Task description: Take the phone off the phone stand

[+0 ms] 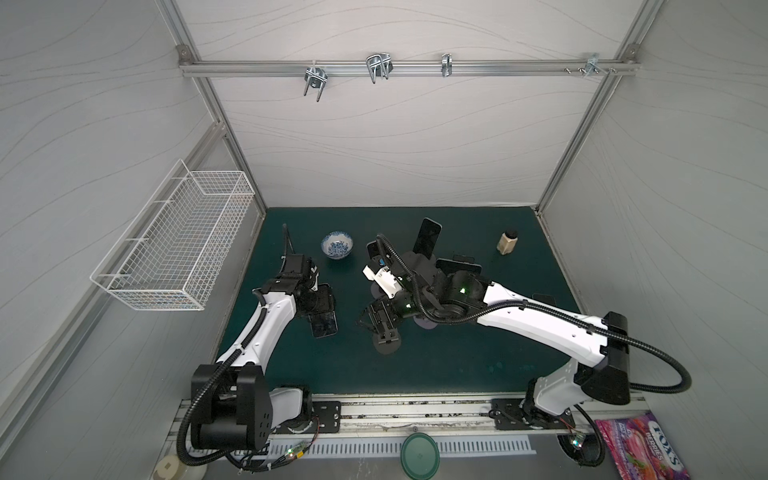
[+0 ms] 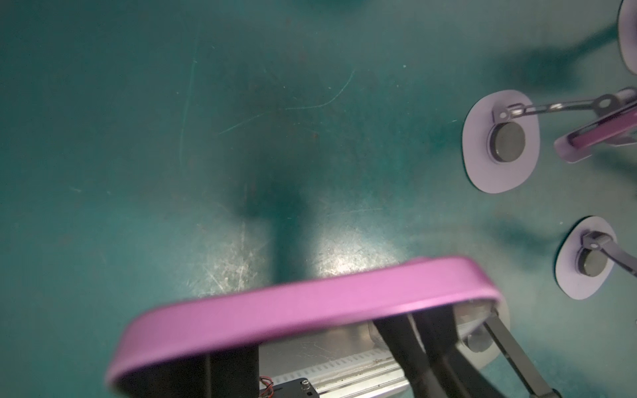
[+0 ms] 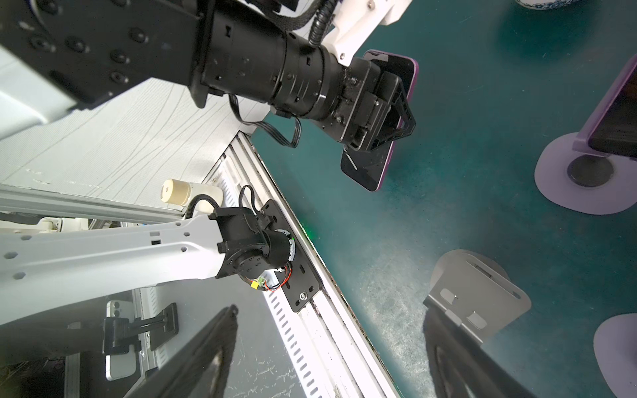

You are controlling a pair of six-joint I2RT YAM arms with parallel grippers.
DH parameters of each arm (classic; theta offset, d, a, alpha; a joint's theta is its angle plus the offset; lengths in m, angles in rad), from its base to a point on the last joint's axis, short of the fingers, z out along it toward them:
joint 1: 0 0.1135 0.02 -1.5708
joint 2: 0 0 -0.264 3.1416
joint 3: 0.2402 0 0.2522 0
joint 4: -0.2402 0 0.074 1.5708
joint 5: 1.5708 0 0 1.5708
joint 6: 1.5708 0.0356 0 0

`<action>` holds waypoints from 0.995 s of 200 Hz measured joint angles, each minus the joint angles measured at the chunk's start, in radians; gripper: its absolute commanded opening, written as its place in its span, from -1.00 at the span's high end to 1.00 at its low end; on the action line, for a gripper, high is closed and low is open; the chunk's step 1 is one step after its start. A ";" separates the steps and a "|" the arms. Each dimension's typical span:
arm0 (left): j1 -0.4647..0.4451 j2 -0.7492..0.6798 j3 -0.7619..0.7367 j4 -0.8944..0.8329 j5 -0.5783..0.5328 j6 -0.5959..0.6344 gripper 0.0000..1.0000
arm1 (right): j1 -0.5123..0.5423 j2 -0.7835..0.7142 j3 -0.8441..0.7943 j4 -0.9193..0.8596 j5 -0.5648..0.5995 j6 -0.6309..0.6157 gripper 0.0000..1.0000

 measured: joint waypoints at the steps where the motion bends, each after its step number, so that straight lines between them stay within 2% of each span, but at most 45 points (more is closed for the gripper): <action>1: 0.000 0.001 0.000 0.000 0.000 0.001 -0.12 | 0.000 0.000 0.000 0.000 0.000 0.000 -0.71; 92: 0.030 0.239 0.171 0.004 -0.011 0.111 -0.12 | 0.001 -0.006 -0.042 0.006 0.001 0.001 -0.71; 159: 0.044 0.285 0.172 0.008 -0.022 0.141 -0.14 | 0.010 0.018 -0.040 0.014 -0.003 0.039 -0.70; 199: 0.045 0.360 0.182 -0.005 -0.031 0.146 -0.14 | 0.027 0.061 -0.032 0.014 -0.006 0.040 -0.70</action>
